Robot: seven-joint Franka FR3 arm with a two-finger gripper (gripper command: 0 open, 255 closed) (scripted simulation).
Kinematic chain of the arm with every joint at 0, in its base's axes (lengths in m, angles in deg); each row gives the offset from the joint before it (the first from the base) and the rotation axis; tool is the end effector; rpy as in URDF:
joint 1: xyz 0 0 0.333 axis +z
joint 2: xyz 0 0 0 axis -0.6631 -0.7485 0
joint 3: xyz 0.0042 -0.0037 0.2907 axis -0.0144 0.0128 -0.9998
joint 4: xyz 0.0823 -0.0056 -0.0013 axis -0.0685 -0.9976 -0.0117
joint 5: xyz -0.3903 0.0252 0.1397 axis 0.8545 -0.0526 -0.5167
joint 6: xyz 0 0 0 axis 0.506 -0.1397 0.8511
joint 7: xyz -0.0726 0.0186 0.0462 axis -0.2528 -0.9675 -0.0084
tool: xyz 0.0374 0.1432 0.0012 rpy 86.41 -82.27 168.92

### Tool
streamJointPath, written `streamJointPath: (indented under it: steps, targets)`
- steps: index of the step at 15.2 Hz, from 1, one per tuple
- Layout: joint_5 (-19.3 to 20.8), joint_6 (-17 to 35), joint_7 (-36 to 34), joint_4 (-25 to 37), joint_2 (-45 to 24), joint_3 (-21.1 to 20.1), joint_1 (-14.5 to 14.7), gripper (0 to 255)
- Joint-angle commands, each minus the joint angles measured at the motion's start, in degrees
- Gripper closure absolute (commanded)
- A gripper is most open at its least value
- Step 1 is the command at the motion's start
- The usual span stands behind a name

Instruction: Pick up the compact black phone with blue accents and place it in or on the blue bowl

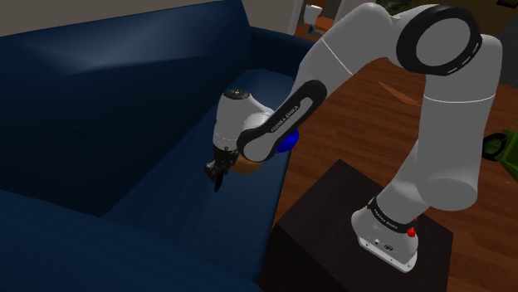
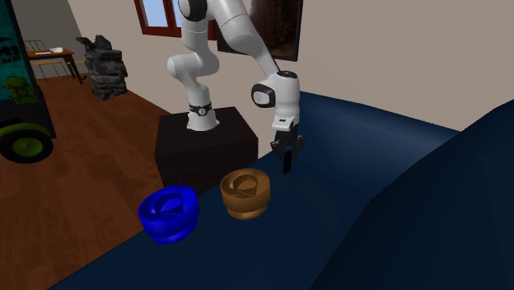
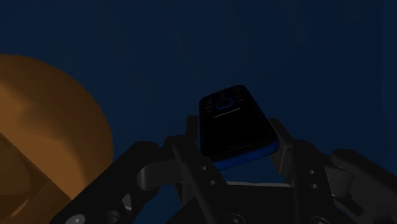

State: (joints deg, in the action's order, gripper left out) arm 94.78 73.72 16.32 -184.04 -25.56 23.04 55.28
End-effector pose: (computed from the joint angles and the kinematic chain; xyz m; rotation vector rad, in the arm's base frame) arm 0.4991 0.2844 0.1068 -3.0720 -0.0354 -0.0863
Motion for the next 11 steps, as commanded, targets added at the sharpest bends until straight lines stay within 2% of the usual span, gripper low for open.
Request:
streamJointPath:
  steps: [1,11]
  targets:
    - [-0.56,-1.03,0.39,-0.35,1.36,-0.51,-0.43,255]
    - [-3.72,-7.16,2.44,-0.6,7.91,-2.78,-2.16,255]
